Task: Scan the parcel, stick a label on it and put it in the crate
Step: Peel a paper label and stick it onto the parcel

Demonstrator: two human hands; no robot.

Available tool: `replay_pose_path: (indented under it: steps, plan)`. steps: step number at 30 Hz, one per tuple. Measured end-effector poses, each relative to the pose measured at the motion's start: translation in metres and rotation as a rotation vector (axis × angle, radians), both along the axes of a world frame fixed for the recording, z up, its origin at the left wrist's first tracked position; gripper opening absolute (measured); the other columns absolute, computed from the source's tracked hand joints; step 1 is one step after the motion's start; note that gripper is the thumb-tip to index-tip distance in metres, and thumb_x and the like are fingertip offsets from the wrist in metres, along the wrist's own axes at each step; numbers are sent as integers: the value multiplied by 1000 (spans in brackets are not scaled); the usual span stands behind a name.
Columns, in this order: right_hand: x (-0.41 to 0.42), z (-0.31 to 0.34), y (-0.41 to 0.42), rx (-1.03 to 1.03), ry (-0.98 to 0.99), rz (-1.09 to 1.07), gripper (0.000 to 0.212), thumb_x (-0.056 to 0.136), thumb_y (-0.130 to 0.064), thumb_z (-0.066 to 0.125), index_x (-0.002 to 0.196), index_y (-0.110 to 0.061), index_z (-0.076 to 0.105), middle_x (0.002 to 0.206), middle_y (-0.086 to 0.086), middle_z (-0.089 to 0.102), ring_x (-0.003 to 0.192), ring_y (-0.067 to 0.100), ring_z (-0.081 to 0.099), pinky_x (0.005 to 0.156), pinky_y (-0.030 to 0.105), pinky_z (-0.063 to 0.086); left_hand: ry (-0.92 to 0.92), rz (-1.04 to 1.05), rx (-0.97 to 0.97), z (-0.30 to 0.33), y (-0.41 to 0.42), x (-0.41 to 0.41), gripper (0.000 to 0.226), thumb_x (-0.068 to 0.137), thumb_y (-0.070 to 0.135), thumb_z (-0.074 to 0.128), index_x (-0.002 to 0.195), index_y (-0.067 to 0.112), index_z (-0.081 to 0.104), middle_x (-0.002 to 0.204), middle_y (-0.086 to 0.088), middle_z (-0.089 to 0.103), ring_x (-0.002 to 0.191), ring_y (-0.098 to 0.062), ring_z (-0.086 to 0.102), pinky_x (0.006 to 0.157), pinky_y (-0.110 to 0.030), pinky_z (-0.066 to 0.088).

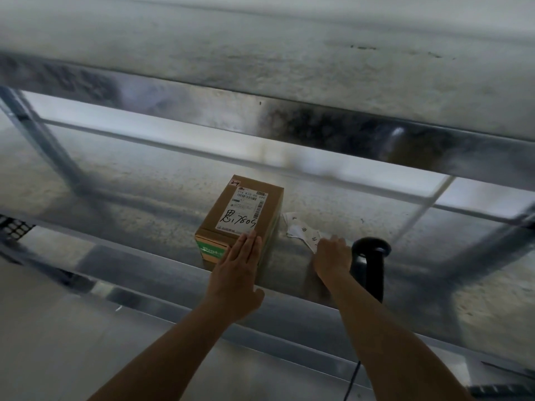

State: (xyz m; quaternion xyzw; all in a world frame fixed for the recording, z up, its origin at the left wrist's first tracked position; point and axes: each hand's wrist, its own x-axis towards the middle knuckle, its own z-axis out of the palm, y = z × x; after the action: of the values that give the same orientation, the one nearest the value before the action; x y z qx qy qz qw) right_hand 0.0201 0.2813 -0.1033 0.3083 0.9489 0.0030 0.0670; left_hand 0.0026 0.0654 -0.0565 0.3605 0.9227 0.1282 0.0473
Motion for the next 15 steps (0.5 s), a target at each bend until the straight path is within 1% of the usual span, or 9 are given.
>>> replay_pose_path:
  steps: [4, 6, 9, 11, 13, 15]
  plan:
    - [4, 1, 3, -166, 113, -131, 35, 86, -11, 60, 119, -2, 56, 115, 18, 60, 107, 33, 59, 83, 37, 53, 9, 4, -17, 2, 0, 1, 92, 85, 36, 52, 145, 15, -14, 157, 1, -13, 143, -16, -15, 109, -30, -9]
    - [5, 3, 4, -259, 166, -194, 37, 83, -9, 64, 117, -1, 50, 115, 20, 62, 105, 35, 62, 81, 39, 54, 9, 6, -15, 1, 1, 1, 93, 84, 37, 53, 145, 15, -14, 157, 0, -13, 143, -16, -15, 109, -30, -9]
    - [8, 5, 9, -407, 189, -300, 45, 81, -9, 66, 119, 0, 43, 118, 20, 61, 109, 35, 61, 81, 34, 51, 12, 6, -12, 1, 2, 2, 94, 84, 37, 54, 145, 14, -14, 157, -1, -13, 143, -17, -15, 110, -31, -9]
    - [10, 5, 11, -496, 182, -353, 44, 82, -6, 65, 120, 3, 46, 121, 20, 61, 111, 32, 60, 75, 28, 46, 12, 4, -10, 1, 1, 2, 94, 84, 37, 54, 145, 14, -14, 157, -1, -13, 143, -17, -16, 110, -30, -10]
    - [12, 4, 11, -520, 164, -354, 38, 83, -4, 63, 119, 3, 52, 121, 19, 61, 111, 31, 60, 74, 26, 45, 7, 1, -8, 1, 1, 2, 94, 84, 36, 54, 145, 14, -14, 157, -1, -14, 140, -15, -19, 109, -30, -11]
    - [12, 4, 8, -484, 141, -336, 36, 84, -7, 61, 118, 2, 54, 121, 18, 61, 112, 30, 59, 79, 27, 48, 2, -1, 2, 1, 1, 2, 94, 84, 35, 55, 145, 14, -13, 157, -1, -13, 137, -13, -21, 109, -30, -11]
